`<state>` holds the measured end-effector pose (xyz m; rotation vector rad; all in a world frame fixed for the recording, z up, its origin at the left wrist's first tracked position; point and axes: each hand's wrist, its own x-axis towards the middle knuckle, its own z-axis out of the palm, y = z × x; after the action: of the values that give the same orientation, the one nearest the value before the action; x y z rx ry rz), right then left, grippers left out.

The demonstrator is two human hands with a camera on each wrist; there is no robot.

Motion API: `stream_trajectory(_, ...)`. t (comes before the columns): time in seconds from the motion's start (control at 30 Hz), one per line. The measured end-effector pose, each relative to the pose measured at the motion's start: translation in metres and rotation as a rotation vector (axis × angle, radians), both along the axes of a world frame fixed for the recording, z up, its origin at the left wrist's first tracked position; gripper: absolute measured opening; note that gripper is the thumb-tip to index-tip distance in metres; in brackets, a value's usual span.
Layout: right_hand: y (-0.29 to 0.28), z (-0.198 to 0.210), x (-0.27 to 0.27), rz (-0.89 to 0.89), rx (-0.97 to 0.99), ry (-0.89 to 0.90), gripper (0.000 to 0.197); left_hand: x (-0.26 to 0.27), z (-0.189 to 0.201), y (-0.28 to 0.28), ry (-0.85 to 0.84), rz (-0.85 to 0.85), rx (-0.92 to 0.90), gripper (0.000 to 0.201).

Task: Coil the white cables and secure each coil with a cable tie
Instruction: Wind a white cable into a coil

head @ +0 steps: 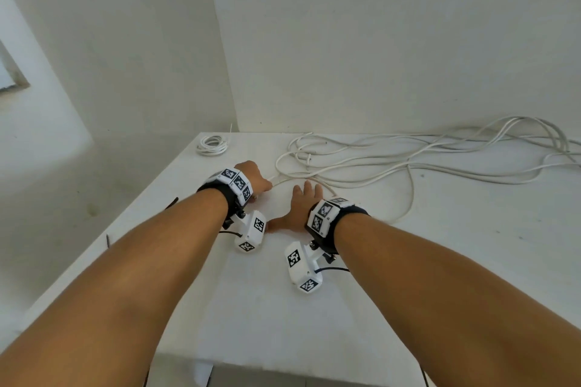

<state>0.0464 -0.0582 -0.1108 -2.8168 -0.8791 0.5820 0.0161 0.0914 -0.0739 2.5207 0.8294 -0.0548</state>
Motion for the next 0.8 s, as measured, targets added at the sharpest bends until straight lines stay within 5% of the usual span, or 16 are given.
stream_trajectory(0.13,-0.033,0.01,-0.004,0.044,0.183,-0.059,0.09,-0.006,0.006,-0.011,-0.045,0.073,-0.158,0.013)
stream_trajectory(0.27,-0.049,0.022,-0.006,0.005,0.379,-0.09,0.051,-0.014,0.021,-0.022,-0.211,0.172,-0.452,0.017)
stream_trajectory(0.37,-0.057,0.031,-0.004,-0.089,0.599,-0.178,0.026,-0.026,0.034,-0.033,-0.253,0.083,-0.511,0.023)
stream_trajectory(0.53,-0.068,0.036,-0.003,-0.21,0.715,-0.342,0.032,-0.044,0.054,-0.054,-0.271,-0.089,-0.665,0.028)
stream_trajectory(0.67,-0.079,0.036,0.001,-0.179,0.744,-0.226,0.019,-0.052,0.064,-0.071,-0.331,-0.192,-0.845,0.033)
stream_trajectory(0.8,-0.099,0.037,0.004,-0.064,1.078,-0.079,0.019,-0.06,0.065,-0.086,-0.334,-0.279,-1.067,0.045)
